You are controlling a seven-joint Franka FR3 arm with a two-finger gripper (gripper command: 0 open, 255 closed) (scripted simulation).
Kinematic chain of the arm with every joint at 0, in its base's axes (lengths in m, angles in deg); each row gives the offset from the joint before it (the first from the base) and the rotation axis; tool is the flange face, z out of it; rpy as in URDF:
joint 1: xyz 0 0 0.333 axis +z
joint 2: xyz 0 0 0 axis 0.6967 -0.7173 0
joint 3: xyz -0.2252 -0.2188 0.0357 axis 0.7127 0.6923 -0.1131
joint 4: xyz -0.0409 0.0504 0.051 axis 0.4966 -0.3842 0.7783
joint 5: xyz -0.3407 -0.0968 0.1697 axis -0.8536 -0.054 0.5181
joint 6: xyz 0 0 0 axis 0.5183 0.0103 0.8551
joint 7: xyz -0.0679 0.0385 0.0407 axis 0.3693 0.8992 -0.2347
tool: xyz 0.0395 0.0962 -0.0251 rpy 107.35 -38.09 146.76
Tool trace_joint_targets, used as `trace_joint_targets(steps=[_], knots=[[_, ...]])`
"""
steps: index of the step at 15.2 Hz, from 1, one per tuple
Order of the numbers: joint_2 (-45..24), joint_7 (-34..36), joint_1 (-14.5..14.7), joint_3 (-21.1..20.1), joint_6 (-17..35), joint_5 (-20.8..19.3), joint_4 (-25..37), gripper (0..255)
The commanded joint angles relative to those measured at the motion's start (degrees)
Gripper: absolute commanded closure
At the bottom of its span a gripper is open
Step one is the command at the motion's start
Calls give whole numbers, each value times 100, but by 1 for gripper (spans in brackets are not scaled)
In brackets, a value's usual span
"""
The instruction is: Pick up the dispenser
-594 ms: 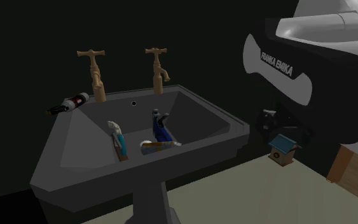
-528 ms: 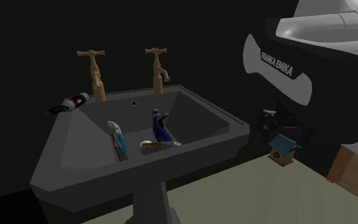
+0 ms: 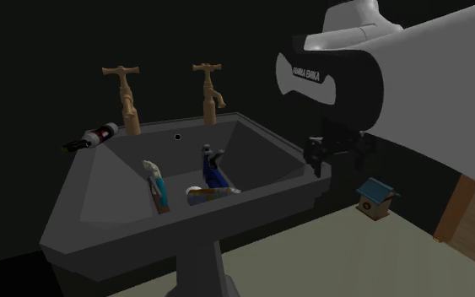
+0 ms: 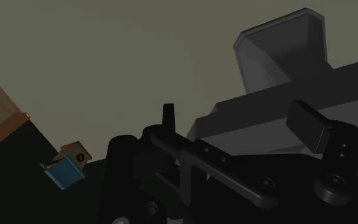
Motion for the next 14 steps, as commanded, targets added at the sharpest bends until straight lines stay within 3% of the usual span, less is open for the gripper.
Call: trace_joint_targets(steps=[1,14], knots=[[-362,-76,92,-185,53,-84,217,0],[-2835,-279,740,-1470,-205,-1133,2072,0]])
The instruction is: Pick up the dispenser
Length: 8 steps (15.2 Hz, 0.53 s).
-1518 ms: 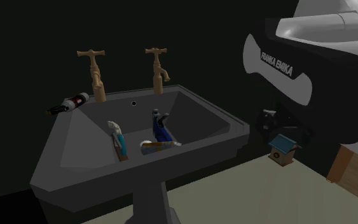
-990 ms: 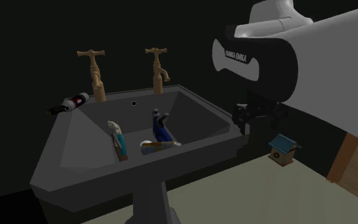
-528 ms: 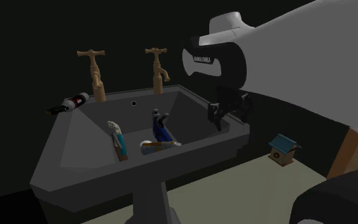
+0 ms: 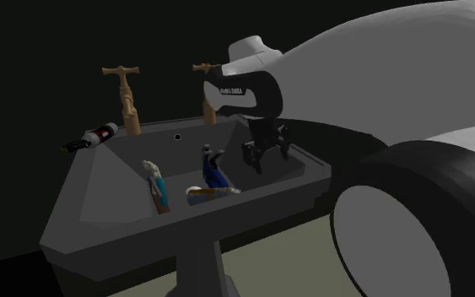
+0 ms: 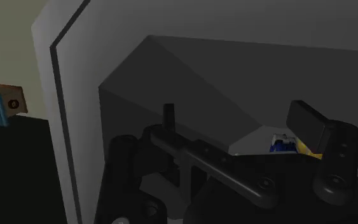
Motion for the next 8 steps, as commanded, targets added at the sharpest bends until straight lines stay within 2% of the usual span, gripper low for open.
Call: trace_joint_targets(steps=[1,8], knots=[[-369,-4,144,-188,-62,-219,245,0],[-1717,-102,814,-677,-464,-1072,1260,0]])
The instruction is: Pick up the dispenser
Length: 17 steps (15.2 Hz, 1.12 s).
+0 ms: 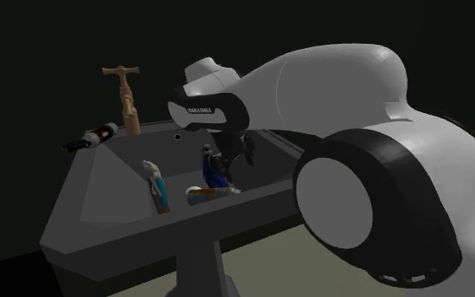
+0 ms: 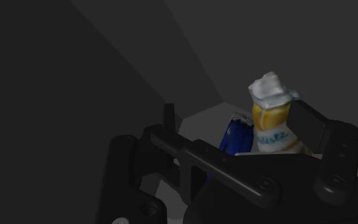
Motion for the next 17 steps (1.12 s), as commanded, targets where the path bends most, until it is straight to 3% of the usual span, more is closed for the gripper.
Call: trace_joint_targets(steps=[1,6,8,14,17], knots=[[-406,-29,240,-116,-134,-262,307,0],[-1293,-225,877,-287,-448,-833,979,0],[-1581,-279,999,-446,-563,-1051,1182,0],[-1861,97,304,-1325,-354,-1489,811,0],[-1937,185,173,-1487,-299,-1590,724,0]])
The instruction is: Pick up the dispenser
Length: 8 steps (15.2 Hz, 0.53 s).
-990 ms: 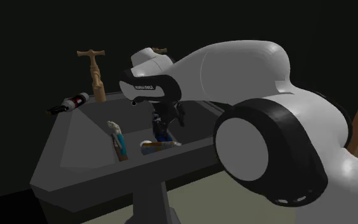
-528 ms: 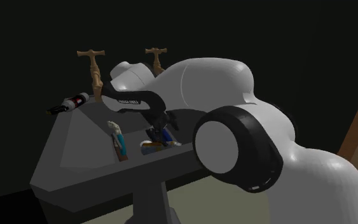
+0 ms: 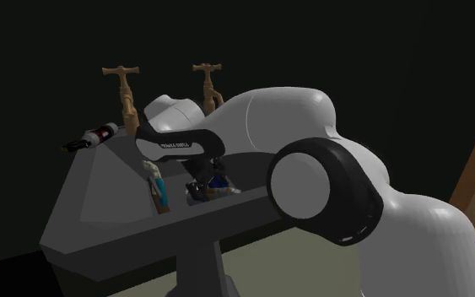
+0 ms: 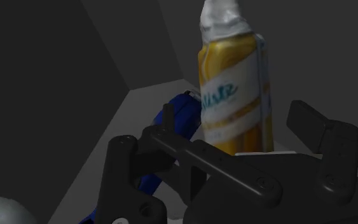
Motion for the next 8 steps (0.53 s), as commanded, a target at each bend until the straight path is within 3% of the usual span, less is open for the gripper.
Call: trace_joint_targets(steps=[1,3,5,7,8], knots=[[-128,-13,-43,-38,665,71,-48,255],[-185,16,-7,-26,681,43,-24,255],[-456,-25,242,43,440,-89,464,255],[-159,-41,64,-42,471,55,177,255],[-203,-82,125,-28,360,32,338,255]])
